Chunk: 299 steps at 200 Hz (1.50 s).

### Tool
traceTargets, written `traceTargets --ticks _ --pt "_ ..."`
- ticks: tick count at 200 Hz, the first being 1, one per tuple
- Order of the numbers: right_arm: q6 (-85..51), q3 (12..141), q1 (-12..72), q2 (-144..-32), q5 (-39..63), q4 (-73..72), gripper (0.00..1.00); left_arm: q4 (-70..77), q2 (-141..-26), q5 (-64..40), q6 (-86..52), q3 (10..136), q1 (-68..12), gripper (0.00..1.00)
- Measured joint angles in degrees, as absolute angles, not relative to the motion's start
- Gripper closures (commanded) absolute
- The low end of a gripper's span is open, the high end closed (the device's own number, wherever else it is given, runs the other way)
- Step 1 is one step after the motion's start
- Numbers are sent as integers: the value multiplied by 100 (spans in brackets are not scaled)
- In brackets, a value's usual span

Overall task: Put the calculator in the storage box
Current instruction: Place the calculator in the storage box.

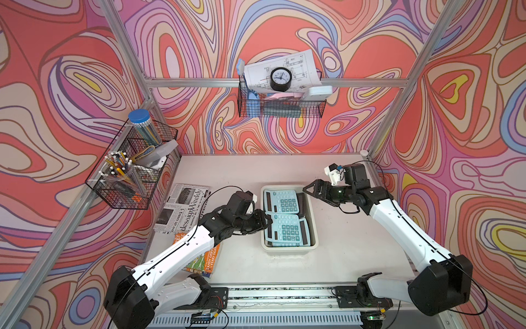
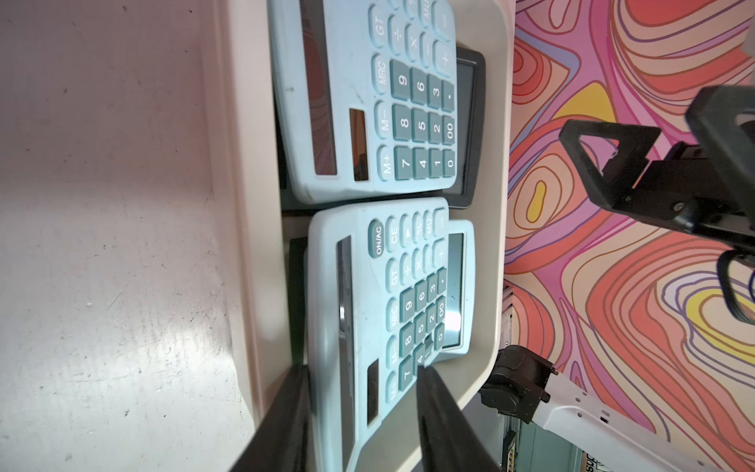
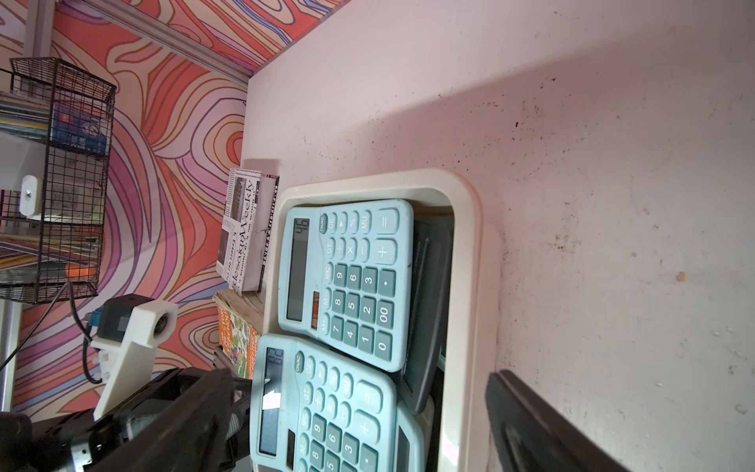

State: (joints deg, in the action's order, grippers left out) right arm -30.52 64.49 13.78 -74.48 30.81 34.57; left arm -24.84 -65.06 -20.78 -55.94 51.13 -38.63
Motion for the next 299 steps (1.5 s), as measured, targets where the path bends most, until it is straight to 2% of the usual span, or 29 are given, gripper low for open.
traceTargets --ticks 125,179,216,266,299 --pt "-3098 6449 1378 -7448 3138 3387 2 -3238 -6687 -1284 -5345 5723 -4508 59" --pt "-3033 6453 1378 -7330 3092 3476 2 -4053 -6490 -589 -4851 6423 -4508 32" --pt "-2825 6519 1378 -6873 2867 3691 2 -4545 -6219 -115 -4506 6884 -4508 2" --pt "-2178 6031 1358 -5553 2324 3258 2 -5146 -5686 1138 -4261 6960 -4508 2" --pt "-1678 5393 1356 -4814 1555 2886 2 -5002 -5205 1815 -4023 6425 -4508 2"
